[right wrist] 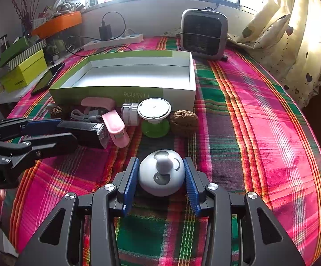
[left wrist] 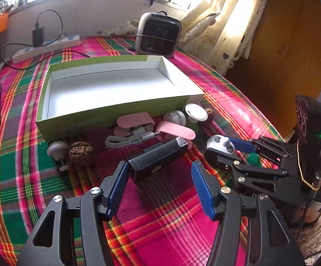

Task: Organize objects
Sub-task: 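Grasp the black rectangular device with the left gripper while the right gripper holds the white ball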

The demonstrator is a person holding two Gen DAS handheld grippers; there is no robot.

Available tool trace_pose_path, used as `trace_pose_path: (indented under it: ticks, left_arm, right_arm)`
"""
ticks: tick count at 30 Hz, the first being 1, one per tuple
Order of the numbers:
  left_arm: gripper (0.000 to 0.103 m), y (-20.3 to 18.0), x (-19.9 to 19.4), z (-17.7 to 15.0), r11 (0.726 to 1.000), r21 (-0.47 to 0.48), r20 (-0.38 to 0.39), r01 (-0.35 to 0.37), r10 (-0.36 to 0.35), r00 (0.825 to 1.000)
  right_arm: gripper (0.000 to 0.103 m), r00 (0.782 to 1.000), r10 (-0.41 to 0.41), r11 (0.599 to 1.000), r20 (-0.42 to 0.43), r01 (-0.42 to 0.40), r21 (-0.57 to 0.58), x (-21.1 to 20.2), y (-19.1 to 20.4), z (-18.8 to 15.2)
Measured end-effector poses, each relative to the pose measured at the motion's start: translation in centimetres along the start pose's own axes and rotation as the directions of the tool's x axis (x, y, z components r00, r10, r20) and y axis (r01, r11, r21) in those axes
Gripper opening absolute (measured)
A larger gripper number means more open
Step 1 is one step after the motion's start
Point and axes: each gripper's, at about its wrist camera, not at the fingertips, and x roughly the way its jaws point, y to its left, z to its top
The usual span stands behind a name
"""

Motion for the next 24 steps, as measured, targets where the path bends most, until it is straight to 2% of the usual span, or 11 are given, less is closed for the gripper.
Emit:
trace_pose_path:
  ticks: [6,10,16,24]
  left_arm:
    - [0.057,-0.5,-0.6,-0.3,1.0,0.014,-0.006,0.008,-0.007,1.0]
    - [0.057,-0.2,-0.3,0.7,0.997,0.063,0.005,-0.049,0.049,0.999]
    - [0.057,-0.4,0.7,1.4,0.992,0.115,-0.01,-0.043,0.044,0.999]
    - [0.057,-0.5,1.4,1.2,0.993,0.112,-0.035,-0.033,0.037,0.999]
  right_arm:
    - [0.042,1.0,-0.011,1.0,0.001,0.011,0.002,-0.1,-0.3,-0.2]
    - [0.042,1.0,-0.013,1.0,0.003,0.013,0.003,-0.2,-0.5,-0.3]
    - [0.042,1.0,-0.006,1.0,0.006,0.006,0.006,-0.2,-0.6,-0.3]
    - [0.042,1.0,0.006,1.0,0.01,-0.006,0.017,-0.2,-0.8,-0.3]
